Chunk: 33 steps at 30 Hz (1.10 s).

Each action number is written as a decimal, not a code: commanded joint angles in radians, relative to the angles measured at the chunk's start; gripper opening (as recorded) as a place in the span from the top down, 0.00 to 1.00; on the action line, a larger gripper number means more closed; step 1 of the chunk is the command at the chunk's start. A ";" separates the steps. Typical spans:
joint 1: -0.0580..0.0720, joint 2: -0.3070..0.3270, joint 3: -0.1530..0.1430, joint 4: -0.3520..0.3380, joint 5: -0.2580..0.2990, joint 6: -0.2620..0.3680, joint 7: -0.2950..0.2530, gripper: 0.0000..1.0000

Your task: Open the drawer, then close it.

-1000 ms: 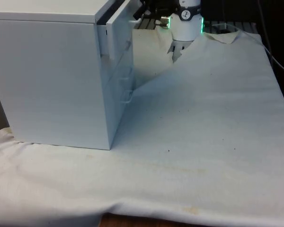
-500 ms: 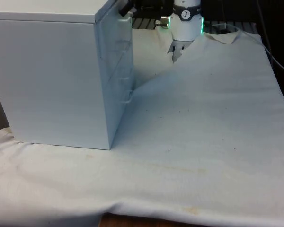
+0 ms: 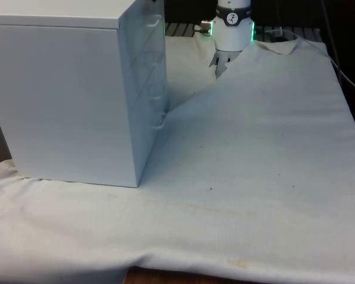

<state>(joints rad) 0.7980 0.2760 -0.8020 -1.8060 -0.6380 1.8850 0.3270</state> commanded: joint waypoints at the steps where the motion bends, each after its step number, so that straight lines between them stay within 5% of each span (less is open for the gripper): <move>1: 0.005 -0.006 0.005 0.000 -0.001 -0.007 0.003 1.00; 20: 0.008 -0.016 0.084 0.043 0.025 -0.062 0.043 1.00; 33: 0.009 -0.022 0.128 0.061 0.091 -0.061 0.072 1.00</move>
<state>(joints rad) 0.8070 0.2600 -0.6770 -1.7420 -0.5580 1.8180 0.3990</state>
